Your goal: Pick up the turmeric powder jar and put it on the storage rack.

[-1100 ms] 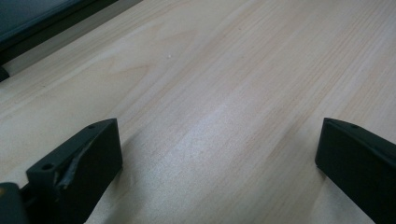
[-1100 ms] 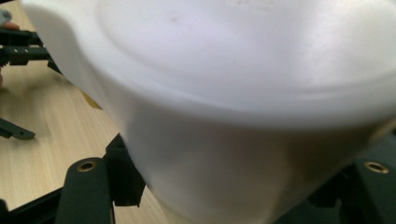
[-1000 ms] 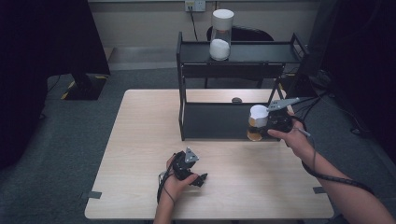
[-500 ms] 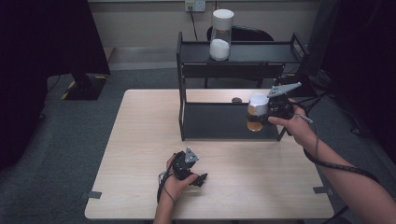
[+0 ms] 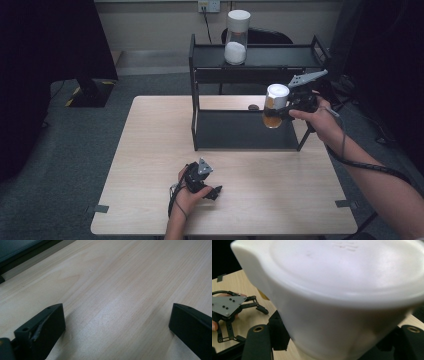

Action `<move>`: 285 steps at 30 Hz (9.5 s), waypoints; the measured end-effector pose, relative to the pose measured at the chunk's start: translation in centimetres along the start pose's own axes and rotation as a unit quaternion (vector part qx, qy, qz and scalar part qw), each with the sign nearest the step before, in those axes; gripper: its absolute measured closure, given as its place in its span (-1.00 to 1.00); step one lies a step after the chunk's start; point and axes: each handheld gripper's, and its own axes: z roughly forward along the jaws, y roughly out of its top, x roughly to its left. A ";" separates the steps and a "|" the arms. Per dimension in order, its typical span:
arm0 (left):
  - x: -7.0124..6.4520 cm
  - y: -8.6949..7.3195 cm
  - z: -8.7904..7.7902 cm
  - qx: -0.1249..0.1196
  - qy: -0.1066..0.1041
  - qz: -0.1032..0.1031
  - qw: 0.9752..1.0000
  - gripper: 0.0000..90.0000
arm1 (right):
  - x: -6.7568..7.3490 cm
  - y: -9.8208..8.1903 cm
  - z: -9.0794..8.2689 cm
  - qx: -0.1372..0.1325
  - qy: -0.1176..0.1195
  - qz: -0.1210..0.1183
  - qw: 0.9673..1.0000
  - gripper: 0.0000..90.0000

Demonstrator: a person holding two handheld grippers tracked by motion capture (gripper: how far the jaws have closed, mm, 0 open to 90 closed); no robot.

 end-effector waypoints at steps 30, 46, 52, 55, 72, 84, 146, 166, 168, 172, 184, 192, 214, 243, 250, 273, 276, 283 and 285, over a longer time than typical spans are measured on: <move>0.0 0.0 0.0 0.000 0.000 0.001 1.000 -1.00 | -0.9 7.8 -3.6 -0.012 -0.012 -0.015 1.000 -0.31; 0.0 0.0 0.0 0.001 0.000 0.001 1.000 -1.00 | -1.2 12.8 -4.6 -0.023 -0.020 -0.018 0.999 -0.32; 0.0 0.0 0.0 0.001 0.000 0.001 1.000 -1.00 | -1.6 14.3 -4.7 -0.032 -0.023 -0.014 0.999 -0.32; 0.0 0.0 0.0 0.000 0.000 0.001 1.000 -1.00 | -2.0 14.9 -4.6 -0.036 -0.026 -0.007 0.999 -0.32; 0.0 0.0 0.0 0.000 0.000 0.001 1.000 -1.00 | -4.5 16.5 -1.6 -0.039 -0.063 0.017 0.997 -0.32; 0.0 0.0 0.0 0.000 0.000 0.001 1.000 -1.00 | -5.9 15.8 -0.3 -0.039 -0.062 0.028 0.997 -0.32; 0.0 0.0 0.0 0.000 0.000 0.001 1.000 -1.00 | 0.4 8.1 -2.7 -0.061 -0.064 0.026 0.996 -0.98; 0.0 0.0 0.0 0.000 0.000 0.001 1.000 -1.00 | 1.6 3.6 -1.9 -0.071 -0.039 0.023 0.996 -0.95; 0.0 0.0 0.0 0.000 0.000 0.001 1.000 -1.00 | 1.8 3.2 -1.7 -0.071 -0.037 0.022 0.997 -0.95; 0.0 0.0 0.0 0.000 0.000 0.000 1.000 -1.00 | 1.9 2.4 -1.2 -0.070 -0.028 0.023 0.997 -0.95; 0.0 0.0 0.0 0.000 0.000 0.001 1.000 -1.00 | 2.2 0.2 0.0 -0.069 -0.015 0.029 0.997 -0.95; 0.0 0.0 0.0 0.001 0.000 0.001 1.000 -1.00 | 2.3 -1.4 0.6 -0.068 -0.013 0.037 0.997 -0.95; 0.0 0.0 0.0 0.001 0.000 0.001 1.000 -1.00 | 2.4 -5.4 2.7 -0.055 -0.005 0.060 0.997 -0.94; 0.0 0.0 0.0 0.000 0.000 0.000 1.000 -1.00 | 3.2 -10.5 4.6 -0.038 0.007 0.076 0.996 -0.94; 0.0 0.0 0.0 0.000 0.000 0.001 1.000 -1.00 | 3.4 -11.9 4.8 -0.032 0.007 0.081 0.996 -0.94; 0.0 0.0 0.0 0.000 0.000 0.001 1.000 -1.00 | 3.7 -15.6 5.3 -0.015 -0.002 0.097 0.995 -0.94; 0.0 0.0 0.0 0.000 0.000 0.001 1.000 -1.00 | 3.7 -16.0 5.4 -0.012 -0.003 0.096 0.995 -0.94; 0.0 0.0 0.0 0.000 0.000 0.001 1.000 -1.00 | 4.0 -16.8 5.3 -0.009 -0.007 0.098 0.995 -0.94; 0.0 0.0 0.0 0.000 0.000 0.001 1.000 -1.00 | 4.0 -17.1 5.2 -0.008 -0.008 0.099 0.995 -0.94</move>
